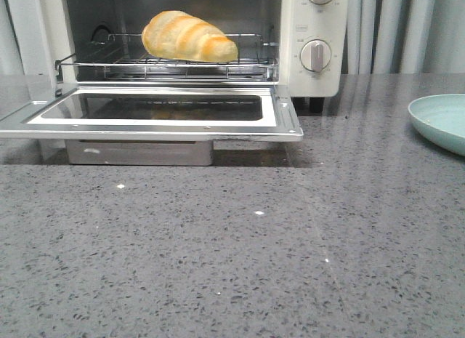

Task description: Put bread in oven

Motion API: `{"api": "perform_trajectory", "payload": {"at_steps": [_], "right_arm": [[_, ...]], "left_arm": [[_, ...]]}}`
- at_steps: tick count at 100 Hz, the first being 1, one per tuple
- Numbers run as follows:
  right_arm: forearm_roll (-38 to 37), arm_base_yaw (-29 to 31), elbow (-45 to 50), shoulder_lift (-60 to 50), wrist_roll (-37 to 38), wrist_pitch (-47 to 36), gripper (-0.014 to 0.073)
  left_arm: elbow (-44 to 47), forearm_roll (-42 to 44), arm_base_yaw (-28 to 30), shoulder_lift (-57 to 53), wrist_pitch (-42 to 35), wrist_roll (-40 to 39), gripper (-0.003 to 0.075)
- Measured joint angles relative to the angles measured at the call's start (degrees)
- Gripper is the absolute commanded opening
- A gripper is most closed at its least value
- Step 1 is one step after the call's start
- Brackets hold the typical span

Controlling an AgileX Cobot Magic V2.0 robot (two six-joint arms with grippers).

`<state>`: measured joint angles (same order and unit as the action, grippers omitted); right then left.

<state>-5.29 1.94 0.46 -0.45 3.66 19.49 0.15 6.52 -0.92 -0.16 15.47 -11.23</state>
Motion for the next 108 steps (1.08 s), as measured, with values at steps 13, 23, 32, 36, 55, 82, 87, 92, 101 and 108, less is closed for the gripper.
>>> {"api": "perform_trajectory", "payload": {"at_steps": [13,23,32,36,55,82,87,92,101,108], "right_arm": [[0.0,0.0,0.0,0.0,0.0,0.0,-0.0075],[0.0,0.0,0.0,0.0,0.0,0.0,-0.0075],[0.0,0.0,0.0,0.0,0.0,0.0,-0.0075],[0.0,0.0,0.0,0.0,0.0,0.0,-0.0075],[0.0,0.0,0.0,0.0,-0.1,0.0,-0.0075],[0.0,0.0,0.0,0.0,-0.1,0.0,-0.0075],[0.0,0.0,0.0,0.0,-0.1,0.0,-0.0075],[0.0,0.0,0.0,0.0,-0.1,0.0,-0.0075],[0.0,0.0,0.0,0.0,-0.1,0.0,-0.0075],[0.0,0.0,0.0,0.0,-0.1,0.0,-0.0075]], "left_arm": [[0.0,0.2,0.0,0.0,1.8,0.6,-0.0021],[0.0,0.4,0.0,0.0,3.4,0.7,-0.0021],[0.0,0.4,0.0,0.0,3.6,0.7,-0.0021],[0.0,0.5,0.0,0.0,3.6,0.7,-0.0021],[0.0,0.6,0.0,0.0,3.6,0.8,-0.0022],[0.0,0.6,0.0,0.0,3.6,0.9,-0.0021],[0.0,0.6,0.0,0.0,3.6,0.9,-0.0021],[0.0,0.6,0.0,0.0,3.6,0.9,-0.0021],[0.0,0.6,0.0,0.0,3.6,0.9,-0.0022],[0.0,0.6,0.0,0.0,3.6,0.9,-0.0021]]}}
